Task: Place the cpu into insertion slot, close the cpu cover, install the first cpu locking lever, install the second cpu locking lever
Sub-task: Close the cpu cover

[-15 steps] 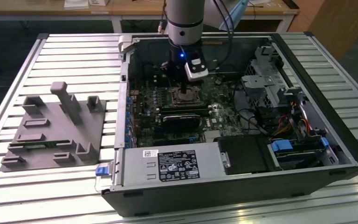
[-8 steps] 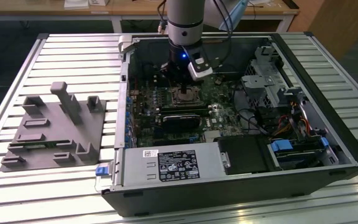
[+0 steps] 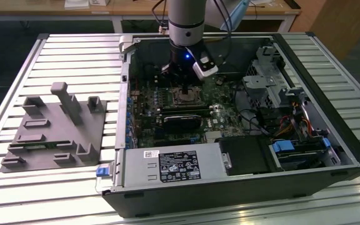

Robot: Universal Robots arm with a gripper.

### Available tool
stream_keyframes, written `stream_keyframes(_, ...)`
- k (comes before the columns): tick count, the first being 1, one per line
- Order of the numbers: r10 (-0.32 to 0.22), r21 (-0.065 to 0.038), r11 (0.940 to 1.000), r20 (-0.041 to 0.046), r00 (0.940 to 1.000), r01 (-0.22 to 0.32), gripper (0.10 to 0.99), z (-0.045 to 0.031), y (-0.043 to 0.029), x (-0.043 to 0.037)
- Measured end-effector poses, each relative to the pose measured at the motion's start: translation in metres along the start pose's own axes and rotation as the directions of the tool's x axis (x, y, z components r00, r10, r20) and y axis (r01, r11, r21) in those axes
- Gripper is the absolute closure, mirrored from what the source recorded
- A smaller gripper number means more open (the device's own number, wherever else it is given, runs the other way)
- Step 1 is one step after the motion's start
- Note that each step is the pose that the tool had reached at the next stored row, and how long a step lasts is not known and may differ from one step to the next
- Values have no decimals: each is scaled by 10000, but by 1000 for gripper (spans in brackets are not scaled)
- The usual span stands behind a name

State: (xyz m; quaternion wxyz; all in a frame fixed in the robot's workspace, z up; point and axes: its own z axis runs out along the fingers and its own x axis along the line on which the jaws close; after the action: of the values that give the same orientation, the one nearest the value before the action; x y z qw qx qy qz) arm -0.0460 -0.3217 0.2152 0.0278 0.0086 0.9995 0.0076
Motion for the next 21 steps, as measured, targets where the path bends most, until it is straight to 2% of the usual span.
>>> stream_keyframes(4, -664, 1, 9978, -10, 9978, 664, 980, 4, 0, 0)
stream_keyframes(8, -755, 0, 9971, -10, 9971, 755, 980, 9, 0, -27)
stream_keyframes(11, -509, 17, 9987, -8, 9987, 509, 980, 16, 0, -32)
stream_keyframes(16, 365, 68, 9993, 3, 9993, -365, 980, 27, 0, -31)
stream_keyframes(21, 437, 70, 9990, 7, 9990, -437, 980, 1, 1, -33)
